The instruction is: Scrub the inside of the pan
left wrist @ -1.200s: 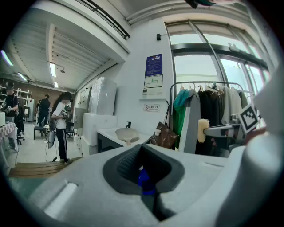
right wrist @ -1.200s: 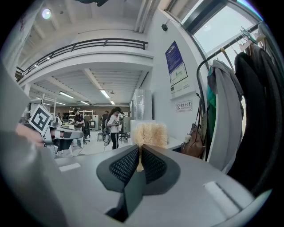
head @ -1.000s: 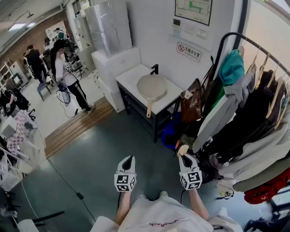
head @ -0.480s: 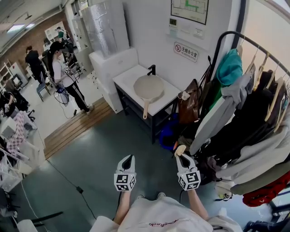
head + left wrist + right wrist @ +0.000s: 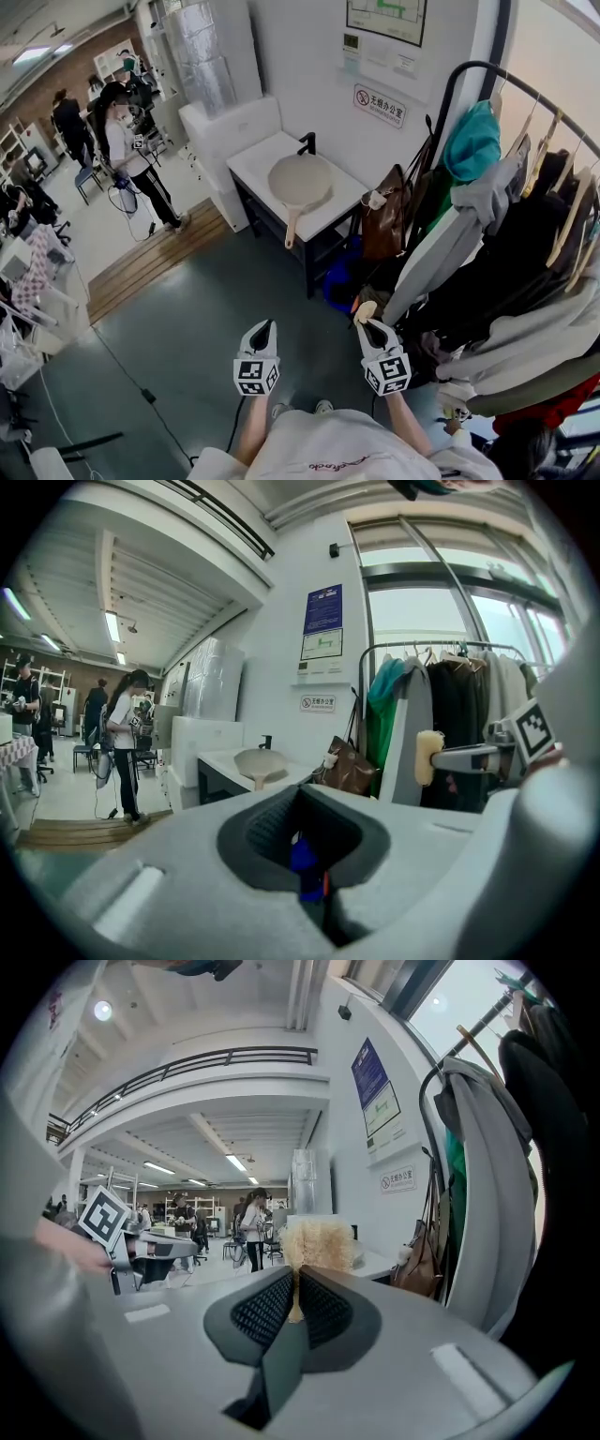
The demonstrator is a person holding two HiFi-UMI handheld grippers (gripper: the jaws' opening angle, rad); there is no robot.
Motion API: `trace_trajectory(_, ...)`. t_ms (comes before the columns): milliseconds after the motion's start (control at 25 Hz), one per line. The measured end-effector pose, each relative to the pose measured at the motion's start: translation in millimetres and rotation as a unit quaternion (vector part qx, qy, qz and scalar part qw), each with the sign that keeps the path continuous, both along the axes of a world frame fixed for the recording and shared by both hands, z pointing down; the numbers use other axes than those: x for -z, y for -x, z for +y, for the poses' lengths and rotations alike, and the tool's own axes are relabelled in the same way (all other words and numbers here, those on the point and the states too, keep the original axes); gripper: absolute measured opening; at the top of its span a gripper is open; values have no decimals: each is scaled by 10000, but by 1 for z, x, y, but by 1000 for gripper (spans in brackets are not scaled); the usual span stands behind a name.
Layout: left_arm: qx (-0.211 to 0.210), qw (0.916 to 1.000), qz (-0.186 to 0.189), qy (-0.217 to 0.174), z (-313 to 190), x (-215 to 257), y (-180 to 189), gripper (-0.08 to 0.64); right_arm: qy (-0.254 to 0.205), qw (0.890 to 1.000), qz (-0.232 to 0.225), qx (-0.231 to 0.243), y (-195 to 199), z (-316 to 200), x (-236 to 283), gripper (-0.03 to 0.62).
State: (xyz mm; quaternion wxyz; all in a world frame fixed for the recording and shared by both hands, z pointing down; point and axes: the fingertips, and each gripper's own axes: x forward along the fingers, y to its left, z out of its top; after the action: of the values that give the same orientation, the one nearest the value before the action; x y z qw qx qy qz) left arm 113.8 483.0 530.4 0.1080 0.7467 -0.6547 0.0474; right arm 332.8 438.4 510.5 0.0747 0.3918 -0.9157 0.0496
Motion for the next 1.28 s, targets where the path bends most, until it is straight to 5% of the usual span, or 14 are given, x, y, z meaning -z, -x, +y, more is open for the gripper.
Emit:
trace_trajectory(640, -151, 9999, -5, 32, -31, -5, -2, 0, 63, 10000, 15, -69, 7, -27, -11, 26)
trace_trajectory(1280, -365, 9993, 111, -8, -141, 0, 87, 0, -5, 9997, 79, -239, 104, -134, 3, 26)
